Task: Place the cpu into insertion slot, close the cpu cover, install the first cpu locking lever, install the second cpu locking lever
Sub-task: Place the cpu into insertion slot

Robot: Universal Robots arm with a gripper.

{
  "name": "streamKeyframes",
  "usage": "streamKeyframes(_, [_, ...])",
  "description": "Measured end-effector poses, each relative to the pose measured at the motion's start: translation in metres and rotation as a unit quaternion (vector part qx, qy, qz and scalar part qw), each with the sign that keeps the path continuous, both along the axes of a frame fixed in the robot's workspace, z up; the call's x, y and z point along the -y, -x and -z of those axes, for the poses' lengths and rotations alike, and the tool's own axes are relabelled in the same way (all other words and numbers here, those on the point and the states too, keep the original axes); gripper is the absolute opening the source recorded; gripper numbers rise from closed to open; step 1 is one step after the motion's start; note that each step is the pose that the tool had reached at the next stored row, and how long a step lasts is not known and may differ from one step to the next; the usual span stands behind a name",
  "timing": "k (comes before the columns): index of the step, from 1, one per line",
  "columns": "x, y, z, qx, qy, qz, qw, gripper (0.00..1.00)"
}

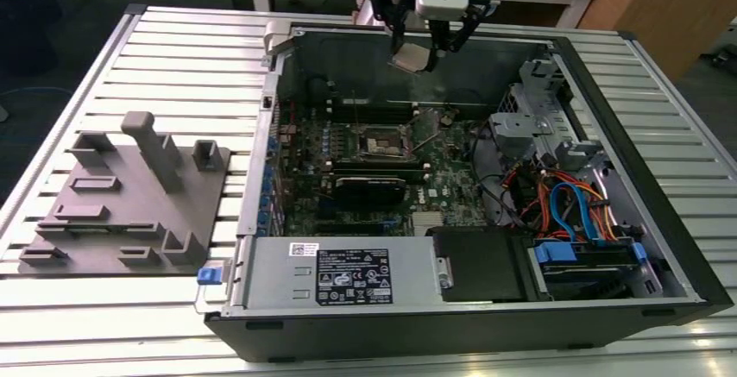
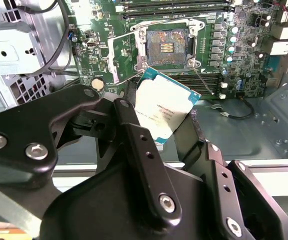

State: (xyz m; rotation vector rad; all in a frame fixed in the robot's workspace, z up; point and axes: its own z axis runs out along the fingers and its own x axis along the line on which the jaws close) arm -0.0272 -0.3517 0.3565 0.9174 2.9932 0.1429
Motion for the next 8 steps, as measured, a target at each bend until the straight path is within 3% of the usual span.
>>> streamKeyframes(8, [-0.0001, 0.0, 0.0001, 0.0, 0.0, 0.009, 1.0, 0.54])
